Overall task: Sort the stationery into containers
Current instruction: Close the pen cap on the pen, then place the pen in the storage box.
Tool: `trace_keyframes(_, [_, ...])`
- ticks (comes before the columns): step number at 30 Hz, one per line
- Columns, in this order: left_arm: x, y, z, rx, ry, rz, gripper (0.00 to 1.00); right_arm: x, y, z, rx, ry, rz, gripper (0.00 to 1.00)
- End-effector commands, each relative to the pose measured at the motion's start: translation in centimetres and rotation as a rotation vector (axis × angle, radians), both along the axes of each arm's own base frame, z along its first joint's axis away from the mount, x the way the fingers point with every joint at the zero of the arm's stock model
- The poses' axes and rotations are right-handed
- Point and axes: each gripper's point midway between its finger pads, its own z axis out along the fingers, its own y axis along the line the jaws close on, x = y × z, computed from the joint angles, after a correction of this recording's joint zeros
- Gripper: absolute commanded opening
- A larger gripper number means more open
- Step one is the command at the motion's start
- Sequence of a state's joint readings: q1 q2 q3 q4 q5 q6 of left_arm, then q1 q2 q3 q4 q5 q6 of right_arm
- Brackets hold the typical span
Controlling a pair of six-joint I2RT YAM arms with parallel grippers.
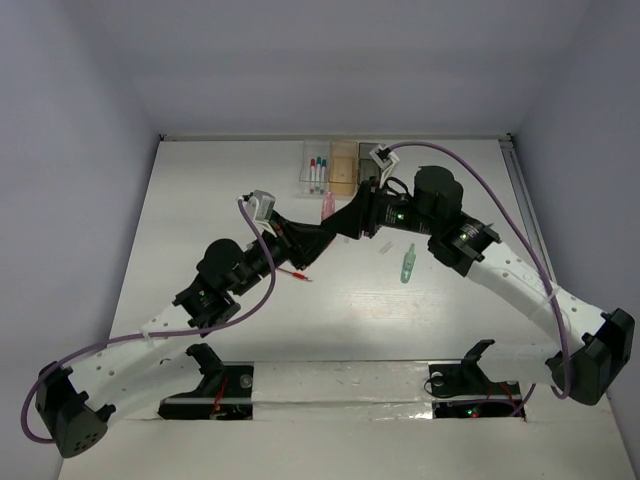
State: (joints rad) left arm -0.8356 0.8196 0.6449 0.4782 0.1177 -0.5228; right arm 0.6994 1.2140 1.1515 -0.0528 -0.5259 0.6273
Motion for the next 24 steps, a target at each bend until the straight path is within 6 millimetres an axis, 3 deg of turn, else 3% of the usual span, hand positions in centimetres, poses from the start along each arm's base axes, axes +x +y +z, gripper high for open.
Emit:
trace_keyframes(1, [-1.4, 0.6, 4.6, -0.12, -0.113, -0.038, 0.0, -0.1, 0.3, 1.8, 0.042, -0.029, 0.047, 0.46])
trace_keyframes(2, [-1.4, 0.6, 4.6, -0.113, -0.117, -0.043, 0.0, 0.1, 0.5, 1.7, 0.042, -0.025, 0.045, 0.4])
trace_keyframes(5, [-1.5, 0.6, 4.4, -0.1, -0.12, -0.044, 0.0, 0.6, 0.8, 2.1, 0.061, -0.041, 0.039, 0.36])
trace_keyframes(7, [-1.5, 0.6, 4.3, -0.093, -0.119, -0.045, 0.0, 0.8, 1.0, 1.8, 0.059, -0.036, 0.039, 0.23])
trace_keyframes(8, [-1.6, 0.6, 4.3, -0.09, -0.115, -0.045, 0.0, 0.9, 1.0, 1.8, 0.06, -0.039, 0.036, 0.12])
trace_keyframes(11, [-1.4, 0.8, 3.8, -0.069, -0.101, -0.029, 0.0, 1.6, 1.0, 1.9, 0.059, -0.054, 0.006, 0.01])
trace_keyframes(16, [-0.8, 2.4, 3.3, -0.014, -0.086, 0.055, 0.39, 4.9, 0.0, 1.7, 0.043, -0.054, -0.079, 0.0])
trace_keyframes(18, [-0.7, 3.3, 2.4, 0.029, -0.062, 0.088, 0.49, 6.9, -0.6, 1.6, 0.042, -0.052, -0.116, 0.0])
trace_keyframes(24, [-0.3, 6.6, 0.4, 0.161, -0.02, 0.225, 0.62, 11.2, -2.1, 1.5, 0.039, -0.046, -0.169, 0.0])
